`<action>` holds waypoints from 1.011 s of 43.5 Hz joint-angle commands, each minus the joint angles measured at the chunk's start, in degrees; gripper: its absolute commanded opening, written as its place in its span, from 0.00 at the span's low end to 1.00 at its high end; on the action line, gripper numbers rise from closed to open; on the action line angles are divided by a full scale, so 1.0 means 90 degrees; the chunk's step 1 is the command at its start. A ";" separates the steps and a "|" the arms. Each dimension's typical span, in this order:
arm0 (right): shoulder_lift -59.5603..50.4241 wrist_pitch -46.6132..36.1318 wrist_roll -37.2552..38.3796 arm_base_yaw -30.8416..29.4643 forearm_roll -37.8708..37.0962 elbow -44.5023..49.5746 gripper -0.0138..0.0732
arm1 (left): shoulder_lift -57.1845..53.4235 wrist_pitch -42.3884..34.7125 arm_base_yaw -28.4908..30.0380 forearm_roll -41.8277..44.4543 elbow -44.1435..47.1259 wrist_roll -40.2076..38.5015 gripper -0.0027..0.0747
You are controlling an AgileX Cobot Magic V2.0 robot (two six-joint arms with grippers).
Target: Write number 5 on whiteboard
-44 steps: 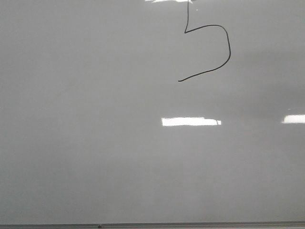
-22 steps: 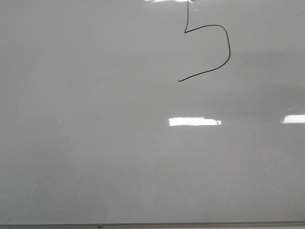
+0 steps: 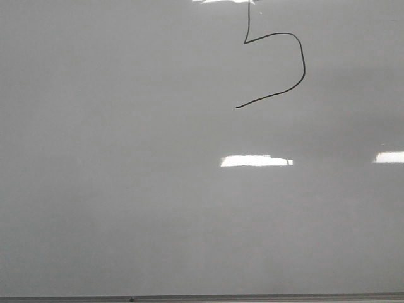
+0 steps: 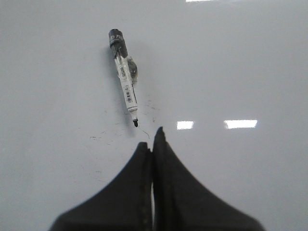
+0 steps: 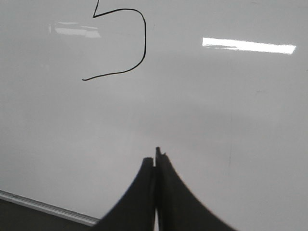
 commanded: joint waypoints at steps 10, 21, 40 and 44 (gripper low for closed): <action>-0.0562 -0.1497 -0.0060 -0.0280 -0.0529 0.0610 0.08 | -0.0088 -0.0475 0.0012 -0.0069 0.0038 -0.0072 0.01; -0.2147 -0.1761 -0.0060 -0.1279 -0.0492 0.2173 0.08 | -0.0088 -0.0475 0.0012 -0.0069 0.0038 -0.0072 0.01; -0.3323 -0.1429 -0.0060 -0.1546 -0.0265 0.2731 0.08 | -0.0088 -0.0475 0.0012 -0.0069 0.0038 -0.0072 0.01; -0.3323 -0.1429 -0.0060 -0.1546 -0.0265 0.2731 0.08 | -0.0088 -0.0475 0.0012 -0.0069 0.0038 -0.0072 0.01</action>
